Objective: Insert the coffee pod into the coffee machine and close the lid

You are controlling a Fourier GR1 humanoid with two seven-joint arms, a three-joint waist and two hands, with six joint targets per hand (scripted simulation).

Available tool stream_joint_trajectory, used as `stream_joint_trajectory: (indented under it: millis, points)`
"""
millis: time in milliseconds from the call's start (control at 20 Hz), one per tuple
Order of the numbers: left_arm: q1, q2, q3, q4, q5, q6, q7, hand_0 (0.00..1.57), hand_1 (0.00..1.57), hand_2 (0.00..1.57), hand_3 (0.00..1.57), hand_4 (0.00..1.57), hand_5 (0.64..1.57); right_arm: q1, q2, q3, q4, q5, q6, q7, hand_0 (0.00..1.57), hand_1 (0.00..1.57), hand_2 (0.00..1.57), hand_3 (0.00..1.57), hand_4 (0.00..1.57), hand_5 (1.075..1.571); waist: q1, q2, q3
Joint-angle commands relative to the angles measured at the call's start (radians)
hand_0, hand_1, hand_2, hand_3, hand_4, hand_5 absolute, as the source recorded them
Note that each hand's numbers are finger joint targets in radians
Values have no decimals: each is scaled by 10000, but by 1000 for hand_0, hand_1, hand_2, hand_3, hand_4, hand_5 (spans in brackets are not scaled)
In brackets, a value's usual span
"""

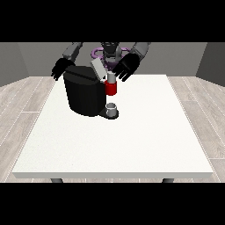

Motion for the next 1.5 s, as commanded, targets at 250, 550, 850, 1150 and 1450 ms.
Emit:
stream_joint_trajectory:
  millis: [250, 550, 850, 1150, 1450]
  points:
    - [-164, -120, -31, -20, -116, 37, -202, 1198, 1198, 1271, 1200, 505, 1571, -30, 208, -131, 11, -144, -101, -560, 0, 0, 0, 0, 525, 1571, 122, 246, 3]
    - [154, -59, -38, 252, -295, 238, -387, 1184, 1184, 1248, 1186, 488, 1571, 18, 109, 5, -334, 28, -196, -126, 0, 0, 0, 0, 448, 1571, 97, 305, 0]
    - [-57, -185, -148, 212, -473, 173, -26, 1230, 1230, 1274, 1180, 481, 1571, 190, 3, -254, 79, -201, 41, -595, 0, 0, 0, 0, 415, 1571, 46, 353, 3]
    - [-82, -791, -257, 139, -424, 32, 160, 1204, 1204, 1226, 1089, 463, 1571, -158, 187, -429, 308, -177, -447, -246, 0, 0, 0, 0, 418, 1571, 308, 107, 4]
    - [-411, 4, -170, 248, -661, -47, -96, 1105, 1105, 1151, 980, 413, 1571, -357, -104, -318, 166, -23, -238, -345, 0, 0, 0, 0, 401, 1571, 175, 588, 3]
